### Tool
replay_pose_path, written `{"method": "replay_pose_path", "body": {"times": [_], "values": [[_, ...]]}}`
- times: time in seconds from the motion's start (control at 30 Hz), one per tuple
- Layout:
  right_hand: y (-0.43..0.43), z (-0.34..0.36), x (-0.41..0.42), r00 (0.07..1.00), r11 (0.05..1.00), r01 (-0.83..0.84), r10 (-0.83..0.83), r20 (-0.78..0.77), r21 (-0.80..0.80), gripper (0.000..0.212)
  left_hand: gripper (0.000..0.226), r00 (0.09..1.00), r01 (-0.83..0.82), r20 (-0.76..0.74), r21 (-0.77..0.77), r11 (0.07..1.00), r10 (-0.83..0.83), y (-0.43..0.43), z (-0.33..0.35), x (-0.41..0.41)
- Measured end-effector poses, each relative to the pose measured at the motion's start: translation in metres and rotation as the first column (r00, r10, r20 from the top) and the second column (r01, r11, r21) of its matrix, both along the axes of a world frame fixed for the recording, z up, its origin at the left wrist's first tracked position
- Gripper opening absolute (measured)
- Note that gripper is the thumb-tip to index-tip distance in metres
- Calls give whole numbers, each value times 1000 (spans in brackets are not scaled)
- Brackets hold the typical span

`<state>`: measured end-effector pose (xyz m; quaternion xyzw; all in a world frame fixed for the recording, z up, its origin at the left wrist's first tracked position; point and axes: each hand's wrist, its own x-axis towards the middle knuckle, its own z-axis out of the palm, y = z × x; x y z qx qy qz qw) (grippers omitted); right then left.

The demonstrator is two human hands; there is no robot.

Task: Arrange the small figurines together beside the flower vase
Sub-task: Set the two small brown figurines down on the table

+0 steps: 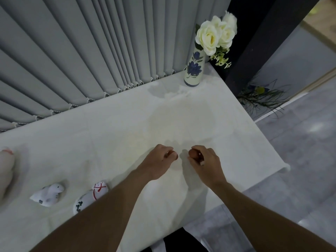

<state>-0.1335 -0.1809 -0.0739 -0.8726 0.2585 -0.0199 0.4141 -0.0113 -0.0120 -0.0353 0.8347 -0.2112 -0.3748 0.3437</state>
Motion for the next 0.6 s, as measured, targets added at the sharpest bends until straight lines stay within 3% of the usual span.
{"method": "replay_pose_path", "body": {"times": [0.33,0.47,0.6], "values": [[3,-11,-23,981,983,182,-184,57,29,38,34,1000,-14,-15,-23,1000,14,4,-15,0],[7,-9,-28,963,954,261,-267,21,146,41,46,1000,-3,28,-38,999,4,5,-21,-1],[4,-9,-28,966,954,241,-253,46,177,32,20,993,-36,112,-37,999,40,2,-24,-2]]}}
